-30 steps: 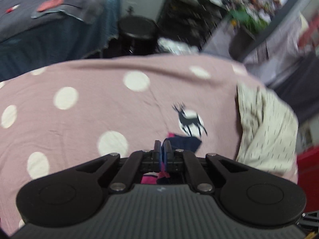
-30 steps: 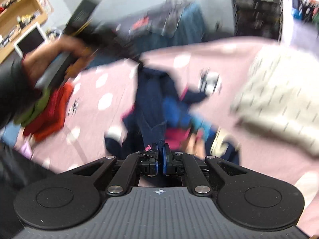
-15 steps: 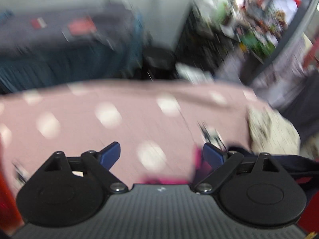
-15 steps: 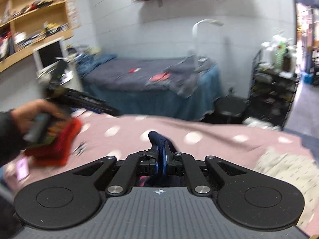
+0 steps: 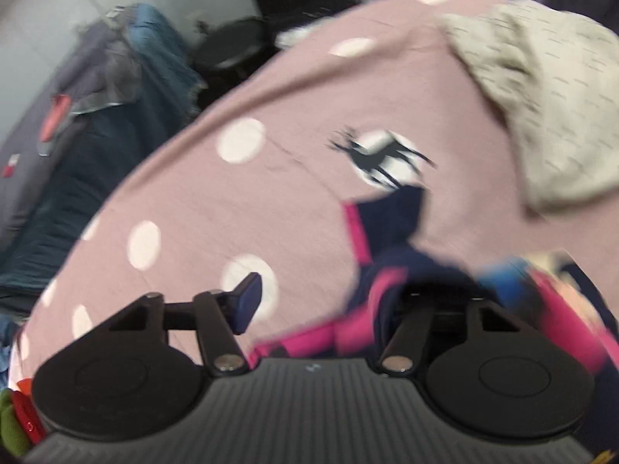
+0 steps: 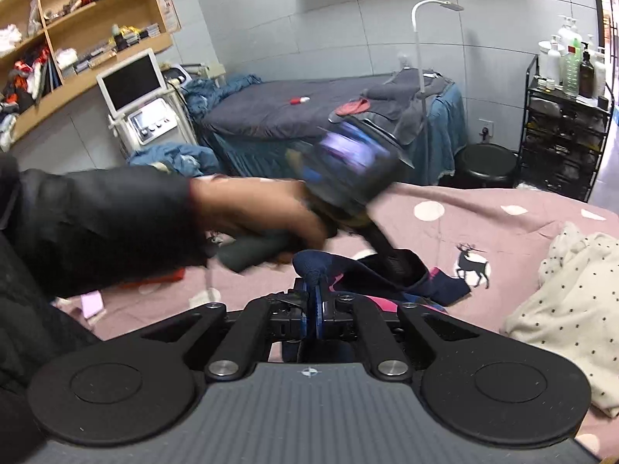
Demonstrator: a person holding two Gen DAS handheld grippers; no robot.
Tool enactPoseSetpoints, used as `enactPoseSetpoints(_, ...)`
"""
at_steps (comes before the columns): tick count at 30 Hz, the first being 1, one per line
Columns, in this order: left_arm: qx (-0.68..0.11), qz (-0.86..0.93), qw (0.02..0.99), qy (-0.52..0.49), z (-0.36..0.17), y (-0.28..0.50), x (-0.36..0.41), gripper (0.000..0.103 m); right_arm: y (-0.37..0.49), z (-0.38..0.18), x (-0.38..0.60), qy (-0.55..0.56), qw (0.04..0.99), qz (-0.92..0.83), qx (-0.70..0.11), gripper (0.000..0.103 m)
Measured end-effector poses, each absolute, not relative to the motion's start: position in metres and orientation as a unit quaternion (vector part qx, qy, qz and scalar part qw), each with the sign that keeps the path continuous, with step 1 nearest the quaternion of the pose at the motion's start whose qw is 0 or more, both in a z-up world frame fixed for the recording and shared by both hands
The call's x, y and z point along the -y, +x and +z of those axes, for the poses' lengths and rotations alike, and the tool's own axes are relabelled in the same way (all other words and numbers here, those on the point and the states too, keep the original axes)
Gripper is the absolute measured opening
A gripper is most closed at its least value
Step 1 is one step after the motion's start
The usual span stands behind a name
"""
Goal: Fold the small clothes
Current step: 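Raise the shirt high with both grippers and shake it out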
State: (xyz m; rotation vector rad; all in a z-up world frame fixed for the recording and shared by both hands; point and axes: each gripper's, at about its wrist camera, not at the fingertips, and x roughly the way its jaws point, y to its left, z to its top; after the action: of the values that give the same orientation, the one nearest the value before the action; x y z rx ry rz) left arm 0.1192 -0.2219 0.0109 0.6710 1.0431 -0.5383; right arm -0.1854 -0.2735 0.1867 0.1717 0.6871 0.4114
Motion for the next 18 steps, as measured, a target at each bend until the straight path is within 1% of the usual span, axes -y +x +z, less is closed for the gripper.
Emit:
enactPoseSetpoints(1,-0.479,-0.237,0.790,0.301,0.010,0.127,0.223,0.038,-0.189,0.188,0.272,0.083,0.918,0.203,-0.330,0.008)
enactPoseSetpoints(2,-0.478,-0.219,0.806,0.272,0.015,0.137,0.217,0.034,-0.191,0.190,0.270,0.081,0.919,0.205,-0.327,0.008)
enactPoseSetpoints(5,-0.478,-0.181,0.856,0.080,0.057,0.169,0.161,0.033,-0.194,0.195,0.274,0.072,0.929,0.175,-0.318,0.008)
enactPoseSetpoints(6,-0.465,-0.169,0.868,0.028,0.074,0.175,0.139,0.033,-0.194,0.195,0.280,0.075,0.933,0.161,-0.313,0.008)
enactPoseSetpoints(9,-0.386,-0.137,0.910,-0.062,0.134,0.177,0.080,0.033,-0.187,0.194,0.301,0.086,0.945,0.108,-0.295,0.007)
enactPoseSetpoints(11,-0.334,-0.128,0.929,-0.098,0.175,0.171,0.046,0.033,-0.176,0.199,0.313,0.093,0.955,0.083,-0.268,0.007)
enactPoseSetpoints(13,-0.273,-0.110,0.949,-0.111,0.216,0.160,0.020,0.035,-0.162,0.213,0.318,0.085,0.968,0.078,-0.224,0.006)
enactPoseSetpoints(16,-0.183,-0.076,0.974,-0.106,0.272,0.136,-0.010,0.042,-0.134,0.242,0.314,0.057,0.982,0.083,-0.159,0.006)
enactPoseSetpoints(18,-0.135,-0.054,0.984,-0.107,0.298,0.117,-0.025,0.043,-0.120,0.262,0.308,0.047,0.988,0.094,-0.117,0.006)
